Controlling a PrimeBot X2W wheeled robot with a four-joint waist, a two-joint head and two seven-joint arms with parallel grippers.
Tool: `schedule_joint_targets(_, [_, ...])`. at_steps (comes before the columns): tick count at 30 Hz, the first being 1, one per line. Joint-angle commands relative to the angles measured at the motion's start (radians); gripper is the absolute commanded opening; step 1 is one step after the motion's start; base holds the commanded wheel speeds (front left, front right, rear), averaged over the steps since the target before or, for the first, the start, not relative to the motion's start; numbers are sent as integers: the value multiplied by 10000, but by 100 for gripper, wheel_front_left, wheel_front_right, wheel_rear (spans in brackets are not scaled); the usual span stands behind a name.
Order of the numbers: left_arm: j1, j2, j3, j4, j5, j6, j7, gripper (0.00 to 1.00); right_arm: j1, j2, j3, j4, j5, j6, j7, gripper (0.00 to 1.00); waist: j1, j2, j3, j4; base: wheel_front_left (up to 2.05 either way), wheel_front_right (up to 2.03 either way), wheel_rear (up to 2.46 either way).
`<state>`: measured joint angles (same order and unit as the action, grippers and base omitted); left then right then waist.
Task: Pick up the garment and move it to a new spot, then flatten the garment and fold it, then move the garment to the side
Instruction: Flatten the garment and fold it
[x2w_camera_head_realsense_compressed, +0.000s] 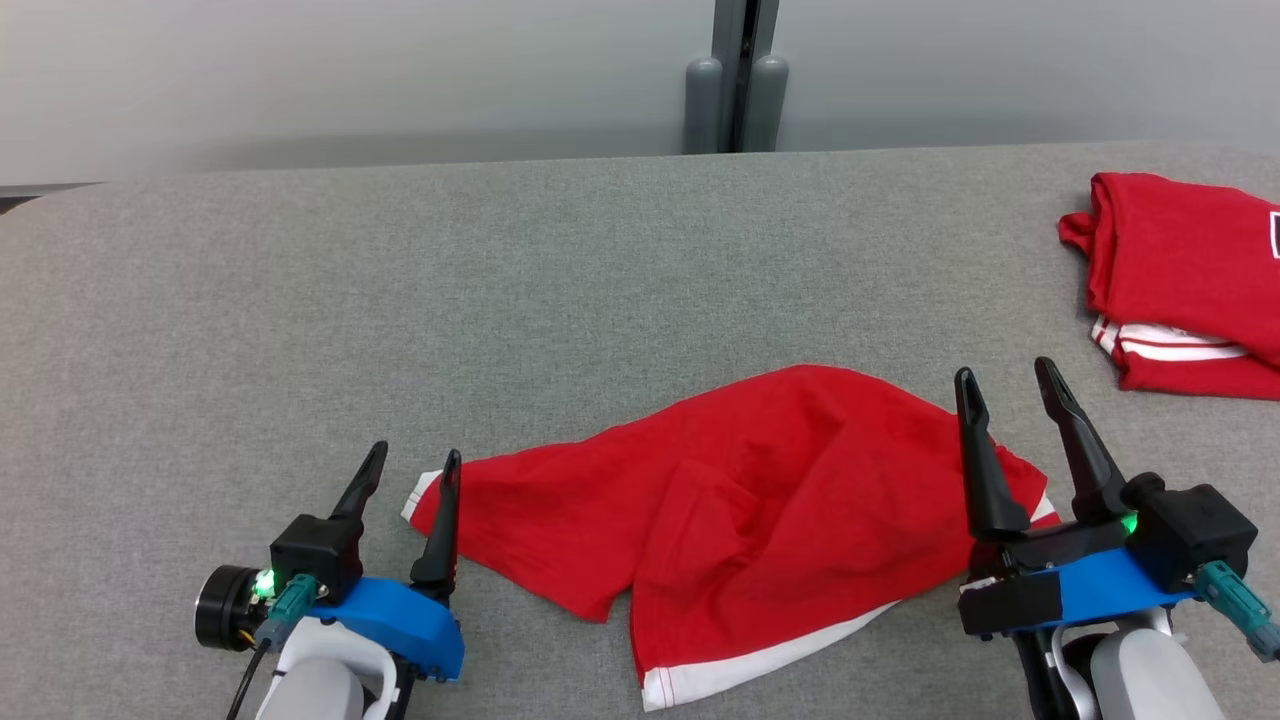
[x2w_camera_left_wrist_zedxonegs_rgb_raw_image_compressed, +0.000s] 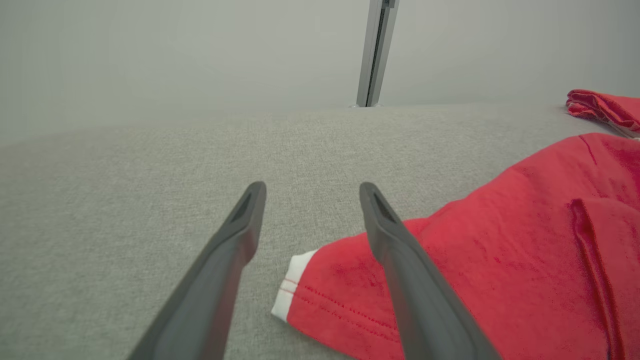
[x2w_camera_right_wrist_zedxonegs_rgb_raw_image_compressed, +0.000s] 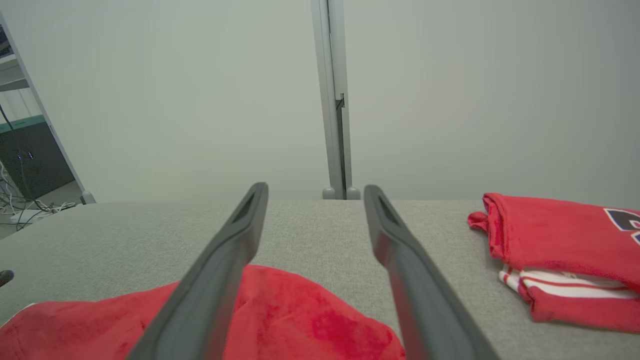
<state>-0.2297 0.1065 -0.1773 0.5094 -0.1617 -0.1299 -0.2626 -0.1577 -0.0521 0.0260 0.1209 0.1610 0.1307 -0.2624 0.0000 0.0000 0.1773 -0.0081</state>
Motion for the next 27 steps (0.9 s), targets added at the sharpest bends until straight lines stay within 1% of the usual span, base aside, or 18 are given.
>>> schedule_joint_targets(1, [-238, 148, -105, 377, -65, -10, -24, 100, -110, 8, -2, 43, 2, 2, -35, 100, 0, 0, 42, -35, 0, 0, 0])
schedule_joint_targets(3, [-334, 159, -155, 619, -114, -10, -26, 100, -116, 9, -12, 56, -6, 0, -35, 100, 0, 0, 64, -49, 0, 0, 0])
schedule_joint_targets(4, [-461, 288, -275, 1233, -150, -11, -25, 100, -145, 11, -16, 80, -9, 0, -35, 100, 0, 0, 115, -84, 0, 0, 0])
schedule_joint_targets(5, [-461, 288, -275, 1233, -150, -11, -25, 100, -145, 11, -16, 80, -9, 0, -35, 100, 0, 0, 115, -84, 0, 0, 0])
schedule_joint_targets(8, [-655, 392, -478, 1996, -245, -11, -25, 100, -222, 13, 14, 109, 4, 2, -35, 100, 0, 0, 175, -142, 0, 0, 0])
schedule_joint_targets(16, [-1074, 327, -1295, 3237, -705, -11, 2, 100, -309, 16, 2, 185, 41, 0, -35, 100, 0, 0, 286, -260, 0, 0, 0])
schedule_joint_targets(17, [-1139, 310, -1421, 3334, -767, -12, 3, 84, -322, 16, -3, 189, 36, 2, -35, 100, 0, 0, 294, -266, 0, 0, 0])
schedule_joint_targets(18, [-1220, 303, -1537, 3449, -843, -12, 8, 44, -335, 16, -6, 191, 32, 0, -35, 100, 0, 0, 304, -270, 0, 0, 0])
schedule_joint_targets(19, [-1321, 309, -1647, 3595, -890, -12, 8, 0, -338, 17, -9, 192, 26, 0, -35, 100, 0, 0, 312, -274, 0, 0, 0])
schedule_joint_targets(22, [-1753, 396, -1909, 3859, -1027, -9, 5, 0, -382, 14, 19, 183, -4, 0, -35, 100, 0, 0, 327, -316, 0, 0, 0])
schedule_joint_targets(27, [-2685, 740, -1905, 3540, -1204, -9, -19, 0, -443, 7, -14, 83, -56, 2, -35, 100, 0, 0, 392, -427, 0, 0, 0])
